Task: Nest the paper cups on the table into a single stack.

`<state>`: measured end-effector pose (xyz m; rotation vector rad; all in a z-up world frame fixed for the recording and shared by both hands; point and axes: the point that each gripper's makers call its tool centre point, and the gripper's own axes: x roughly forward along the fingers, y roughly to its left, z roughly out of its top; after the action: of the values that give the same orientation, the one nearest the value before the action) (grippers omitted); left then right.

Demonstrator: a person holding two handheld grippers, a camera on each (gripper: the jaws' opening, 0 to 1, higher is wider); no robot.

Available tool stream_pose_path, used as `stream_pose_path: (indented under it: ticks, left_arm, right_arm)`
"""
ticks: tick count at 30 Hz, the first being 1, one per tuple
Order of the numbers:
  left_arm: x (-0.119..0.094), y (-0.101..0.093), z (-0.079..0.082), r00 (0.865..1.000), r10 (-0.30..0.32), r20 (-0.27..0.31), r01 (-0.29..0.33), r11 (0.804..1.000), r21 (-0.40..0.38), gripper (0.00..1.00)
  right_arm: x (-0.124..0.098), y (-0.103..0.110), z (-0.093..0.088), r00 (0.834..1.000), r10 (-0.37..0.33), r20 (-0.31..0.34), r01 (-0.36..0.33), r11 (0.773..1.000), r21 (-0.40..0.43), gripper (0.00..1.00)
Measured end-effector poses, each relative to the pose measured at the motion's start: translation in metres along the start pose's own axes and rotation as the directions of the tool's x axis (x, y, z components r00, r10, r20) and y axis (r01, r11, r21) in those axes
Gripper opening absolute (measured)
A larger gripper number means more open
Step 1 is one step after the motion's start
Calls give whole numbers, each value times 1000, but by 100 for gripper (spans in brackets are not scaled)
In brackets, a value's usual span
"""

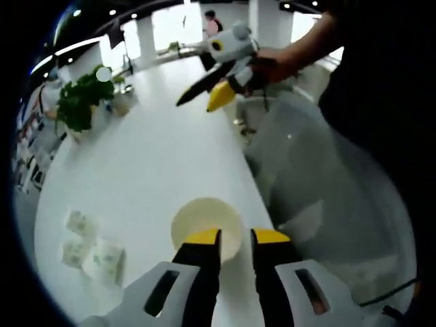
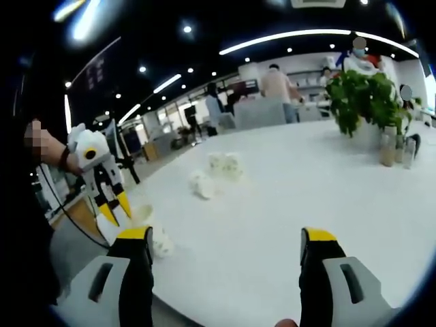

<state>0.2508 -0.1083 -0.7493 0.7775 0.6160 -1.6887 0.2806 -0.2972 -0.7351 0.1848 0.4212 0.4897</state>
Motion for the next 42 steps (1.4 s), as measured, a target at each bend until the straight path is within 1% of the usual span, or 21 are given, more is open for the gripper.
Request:
stream_pose_path:
  ticks: [5, 7, 9, 10, 11, 12, 13, 15, 19, 21, 22, 23, 26, 28, 31, 34, 35, 36, 37, 39, 42]
  left_arm:
    - [-3, 2, 2, 1000, 16, 20, -15, 1000, -27, 22]
    - [-7, 2, 6, 998, 27, 50, -25, 999, -37, 21]
    - [-10, 4, 9, 997, 42, 66, -38, 998, -48, 21]
    - [-12, 6, 13, 994, 54, 90, -49, 997, -58, 22]
    - [-14, 7, 18, 990, 62, 124, -53, 995, -81, 22]
    - [-16, 9, 20, 987, 71, 143, -55, 992, -114, 22]
    - [-19, 15, 19, 984, 97, 147, -77, 988, -138, 23]
    - [-25, 21, 21, 978, 128, 166, -103, 983, -152, 25]
    - [-35, 27, 25, 967, 162, 198, -128, 976, -174, 25]
    - [-38, 28, 24, 963, 176, 202, -139, 973, -183, 26]
    - [-40, 29, 26, 959, 182, 217, -140, 971, -195, 27]
    - [-43, 29, 28, 954, 192, 231, -140, 964, -225, 29]
    - [-47, 31, 26, 951, 214, 223, -168, 964, -206, 30]
    - [-51, 31, 25, 949, 220, 228, -169, 961, -220, 30]
    - [-56, 34, 22, 942, 244, 229, -190, 954, -233, 32]
    - [-63, 40, 20, 927, 283, 246, -211, 936, -281, 34]
    - [-66, 43, 19, 921, 300, 247, -228, 932, -283, 37]
    - [-69, 47, 18, 912, 329, 247, -257, 924, -283, 42]
    - [-73, 52, 17, 896, 368, 250, -292, 910, -294, 46]
    - [-77, 56, 14, 887, 388, 250, -298, 895, -333, 56]
    - [-82, 60, 8, 878, 410, 246, -300, 873, -384, 62]
  right_arm:
    - [1, 4, -3, 1000, 9, -11, -10, 1000, -21, 87]
    - [1, 5, -3, 1000, 12, -11, -13, 1000, -18, 87]
    - [1, 4, -2, 1000, 8, -5, -8, 1000, -10, 87]
    - [1, 4, -2, 1000, 7, -2, -7, 1000, -7, 87]
    - [1, 4, -2, 1000, 7, 1, -7, 1000, -4, 87]
    - [1, 4, -2, 1000, 8, -1, -8, 1000, -4, 87]
    - [1, 4, -3, 1000, 8, -5, -8, 1000, -10, 87]
    - [1, 5, -3, 1000, 12, -6, -12, 1000, -10, 87]
    - [1, 5, -2, 1000, 12, -6, -12, 1000, -10, 87]
    - [2, 5, -1, 1000, 14, -5, -14, 1000, -10, 87]
    - [2, 5, -1, 1000, 15, -5, -15, 1000, -10, 87]
    - [3, 6, -1, 1000, 17, -4, -17, 1000, -10, 87]
    - [5, 9, -2, 1000, 26, -6, -26, 1000, -11, 87]
    - [6, 11, -2, 999, 32, -9, -32, 999, -14, 87]
    - [7, 12, -2, 999, 37, -11, -37, 999, -16, 87]
    - [7, 12, 1, 999, 40, -13, -40, 999, -20, 87]
    - [7, 12, 2, 999, 40, -13, -40, 999, -22, 87]
    - [7, 12, 3, 999, 40, -12, -40, 999, -23, 87]
    - [7, 11, 3, 999, 41, -11, -41, 999, -23, 87]
    - [7, 11, 3, 999, 40, -13, -41, 999, -26, 87]
    - [7, 11, 3, 999, 43, -14, -43, 999, -26, 87]
